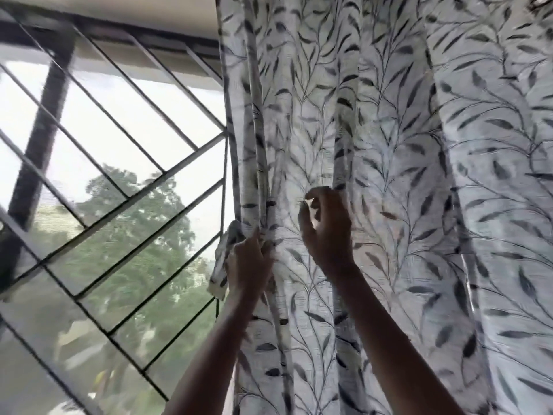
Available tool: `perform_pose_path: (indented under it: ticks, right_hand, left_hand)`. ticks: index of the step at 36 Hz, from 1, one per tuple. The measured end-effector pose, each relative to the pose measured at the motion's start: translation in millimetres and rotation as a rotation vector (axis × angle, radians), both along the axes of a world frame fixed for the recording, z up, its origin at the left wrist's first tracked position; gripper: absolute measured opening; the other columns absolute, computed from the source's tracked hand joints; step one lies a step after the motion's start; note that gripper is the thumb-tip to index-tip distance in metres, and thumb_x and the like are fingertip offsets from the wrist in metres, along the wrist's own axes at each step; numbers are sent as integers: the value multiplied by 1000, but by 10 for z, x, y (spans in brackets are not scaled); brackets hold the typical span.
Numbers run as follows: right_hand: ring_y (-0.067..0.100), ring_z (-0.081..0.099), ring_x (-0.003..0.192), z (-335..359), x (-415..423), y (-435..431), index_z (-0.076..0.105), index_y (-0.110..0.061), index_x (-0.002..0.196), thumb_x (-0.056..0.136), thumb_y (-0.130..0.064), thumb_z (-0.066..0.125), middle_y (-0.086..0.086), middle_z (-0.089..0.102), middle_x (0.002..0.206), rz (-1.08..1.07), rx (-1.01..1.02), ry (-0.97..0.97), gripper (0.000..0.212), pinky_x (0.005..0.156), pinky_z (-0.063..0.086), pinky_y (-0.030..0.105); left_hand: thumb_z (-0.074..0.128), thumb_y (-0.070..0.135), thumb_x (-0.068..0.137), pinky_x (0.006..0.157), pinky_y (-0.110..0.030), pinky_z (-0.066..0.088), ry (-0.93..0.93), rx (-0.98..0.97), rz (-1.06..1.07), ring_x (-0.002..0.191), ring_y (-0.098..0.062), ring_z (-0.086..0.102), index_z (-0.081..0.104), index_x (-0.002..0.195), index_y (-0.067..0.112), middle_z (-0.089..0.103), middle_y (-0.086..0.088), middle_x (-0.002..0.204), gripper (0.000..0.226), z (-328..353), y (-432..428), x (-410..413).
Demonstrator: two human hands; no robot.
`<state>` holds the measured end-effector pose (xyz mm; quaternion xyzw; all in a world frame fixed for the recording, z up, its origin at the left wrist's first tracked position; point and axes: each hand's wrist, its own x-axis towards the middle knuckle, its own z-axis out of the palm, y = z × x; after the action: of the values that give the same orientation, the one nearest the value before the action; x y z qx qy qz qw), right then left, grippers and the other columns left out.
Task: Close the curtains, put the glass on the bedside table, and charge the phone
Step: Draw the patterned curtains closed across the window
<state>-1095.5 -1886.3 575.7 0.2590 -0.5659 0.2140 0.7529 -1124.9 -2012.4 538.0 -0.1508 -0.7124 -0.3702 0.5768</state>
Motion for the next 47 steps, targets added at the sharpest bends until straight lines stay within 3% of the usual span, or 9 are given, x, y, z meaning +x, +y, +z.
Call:
perform_pose_path:
  ticks: [6, 11, 18, 23, 34, 36, 39, 43, 47]
  right_hand:
    - [34, 60, 100, 72, -108, -861, 45, 0, 126, 85, -36, 61, 18, 59, 110, -184, -84, -366, 57, 74, 54, 41]
    - [26, 69, 71, 18, -103, -1475, 51, -5, 115, 68, -9, 70, 13, 70, 91, -428, -110, -67, 51, 51, 54, 28]
    - [32, 66, 83, -17, 85, -2501, 53, -14, 104, 81, -21, 54, 10, 69, 84, -92, 57, -427, 23, 67, 50, 35]
    - [28, 67, 85, -126, 132, -3395, 62, -16, 92, 84, -27, 56, 11, 71, 89, 238, 154, -691, 14, 65, 45, 27]
    - [24, 66, 77, -356, 556, -5229, 65, -9, 95, 89, -40, 56, 11, 71, 85, 652, 311, -746, 33, 60, 43, 24]
    - [18, 62, 73, -361, 682, -5464, 65, -5, 96, 90, -39, 56, 6, 68, 85, 734, 340, -751, 36, 57, 40, 21]
    - [22, 64, 76, -348, 786, -5779, 63, -6, 93, 88, -49, 53, 9, 69, 83, 788, 335, -770, 45, 66, 50, 30]
    - [16, 54, 64, -293, 865, -5978, 56, -12, 98, 87, -58, 49, -3, 54, 66, 772, 309, -804, 48, 59, 39, 27]
    - [29, 67, 79, -179, 887, -5994, 48, -9, 114, 83, -62, 51, 12, 68, 86, 614, 291, -743, 61, 63, 50, 35]
  left_hand:
    - [40, 34, 80, 56, -34, 50, 68, -140, -62, 65, -33, 65, 65, 74, 12, 67, -12, 69, 34, 6, -475, 87]
    - [41, 29, 83, 51, -37, 52, 248, -200, 98, 60, -30, 64, 59, 73, 19, 66, -5, 66, 23, -49, -1175, 235]
    - [44, 25, 87, 49, -32, 49, 387, -50, 296, 60, -23, 63, 59, 86, 20, 65, 1, 81, 16, -181, -2212, 471]
    - [56, 8, 77, 69, -32, 48, 434, 21, 495, 76, -23, 60, 60, 89, 13, 63, -4, 86, 13, -215, -3105, 641]
    - [59, 20, 68, 104, -51, 27, 341, 177, 1130, 125, -33, 41, 46, 122, 12, 45, -13, 139, 56, -353, -4782, 1440]
    - [58, 23, 69, 108, -48, 21, 293, 271, 1137, 130, -32, 38, 42, 129, 12, 41, -13, 142, 63, -358, -5022, 1532]
    - [54, 30, 81, 96, -42, 40, 150, 390, 954, 118, -33, 51, 37, 134, 3, 51, -19, 131, 62, -384, -5270, 1575]
    - [54, 31, 89, 79, -38, 47, -106, 437, 766, 95, -34, 61, 59, 107, 0, 66, -19, 102, 35, -461, -5473, 1503]
    - [61, 23, 86, 99, -39, 34, -139, 330, 721, 97, -37, 61, 65, 96, -7, 69, -23, 90, 32, -512, -5411, 1339]
